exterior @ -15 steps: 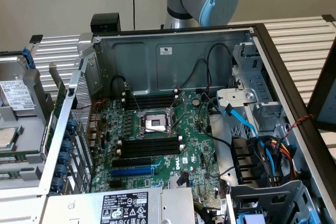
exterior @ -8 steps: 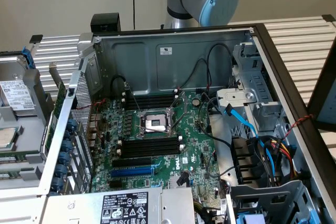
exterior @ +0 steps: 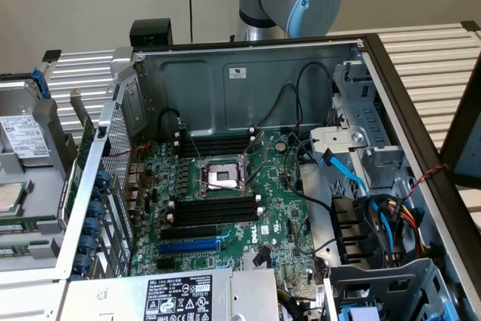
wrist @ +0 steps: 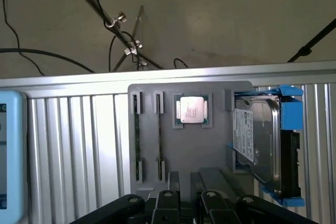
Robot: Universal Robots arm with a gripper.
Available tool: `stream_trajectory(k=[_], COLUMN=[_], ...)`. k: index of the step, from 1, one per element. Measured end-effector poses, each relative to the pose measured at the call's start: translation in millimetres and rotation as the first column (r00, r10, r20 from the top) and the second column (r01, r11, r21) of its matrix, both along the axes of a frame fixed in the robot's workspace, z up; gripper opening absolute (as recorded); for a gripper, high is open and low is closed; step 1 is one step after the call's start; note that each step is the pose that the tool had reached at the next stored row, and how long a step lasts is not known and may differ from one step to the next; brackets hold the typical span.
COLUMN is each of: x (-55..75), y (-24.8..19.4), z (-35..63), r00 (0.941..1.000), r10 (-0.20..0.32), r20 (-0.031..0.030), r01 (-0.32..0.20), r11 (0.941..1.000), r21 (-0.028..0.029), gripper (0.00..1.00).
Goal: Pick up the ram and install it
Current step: 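Reach for the ram, then pick up the ram and move it above insertion slot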
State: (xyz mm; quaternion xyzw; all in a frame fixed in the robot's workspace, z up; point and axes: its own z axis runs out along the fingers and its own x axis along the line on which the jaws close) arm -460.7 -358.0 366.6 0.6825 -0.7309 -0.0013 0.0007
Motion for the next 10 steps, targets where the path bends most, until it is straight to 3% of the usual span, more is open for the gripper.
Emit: stream_trajectory(k=[10], x=[-2.0], y=[-1.4], z=[0.0], r00=[1.0000], r10=[0.000], r20=[0.0001], r01=[0.000], r11=[1.0000], r21=[0.0000], gripper=[0.23])
